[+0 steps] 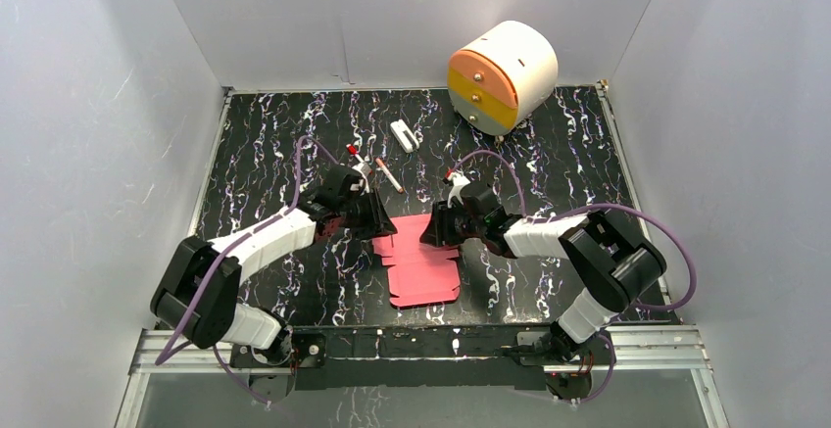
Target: Fold the paper box
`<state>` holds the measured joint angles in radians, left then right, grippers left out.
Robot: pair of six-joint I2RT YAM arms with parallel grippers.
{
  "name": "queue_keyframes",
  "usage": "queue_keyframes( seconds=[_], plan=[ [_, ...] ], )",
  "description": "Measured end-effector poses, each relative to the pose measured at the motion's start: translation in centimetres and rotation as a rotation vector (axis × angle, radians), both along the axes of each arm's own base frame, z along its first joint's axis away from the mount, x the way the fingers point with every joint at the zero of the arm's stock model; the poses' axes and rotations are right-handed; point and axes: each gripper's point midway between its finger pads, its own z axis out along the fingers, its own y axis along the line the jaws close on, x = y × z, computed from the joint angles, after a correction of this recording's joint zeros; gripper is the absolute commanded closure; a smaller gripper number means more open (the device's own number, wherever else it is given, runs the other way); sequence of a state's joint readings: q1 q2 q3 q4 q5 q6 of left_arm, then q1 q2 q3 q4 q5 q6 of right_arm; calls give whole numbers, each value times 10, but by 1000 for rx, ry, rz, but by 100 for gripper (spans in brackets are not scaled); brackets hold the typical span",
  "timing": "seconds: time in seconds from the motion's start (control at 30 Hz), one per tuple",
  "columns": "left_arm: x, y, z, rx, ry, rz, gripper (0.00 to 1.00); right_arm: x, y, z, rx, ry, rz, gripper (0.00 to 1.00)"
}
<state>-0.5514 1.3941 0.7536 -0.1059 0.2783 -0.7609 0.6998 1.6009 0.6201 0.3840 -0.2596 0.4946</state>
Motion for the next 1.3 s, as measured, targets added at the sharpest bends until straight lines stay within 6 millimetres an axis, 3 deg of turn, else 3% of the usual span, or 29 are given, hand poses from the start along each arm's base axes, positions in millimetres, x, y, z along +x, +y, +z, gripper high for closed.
queue_keyframes(
  seconds=[0.4,0.53,0.67,0.83,1.03,1.3],
  plan=[
    [-4,-25,-11,21,24,-66,63,2,2,0,21,-9,-32,50],
    [1,-11,-1,50,-24,-15,61,2,2,-1,21,-12,-34,51],
    [8,21,9,42,-62,80,60,2,2,-1,22,-13,-35,51],
    [5,51,-11,47,-11,164,59,2,2,-1,22,-14,-36,51],
    [-5,52,-39,27,91,168,58,2,1,-1,21,-14,-36,51],
    [0,33,-44,-69,100,129,55,3,2,-1,23,-15,-37,51]
  ],
)
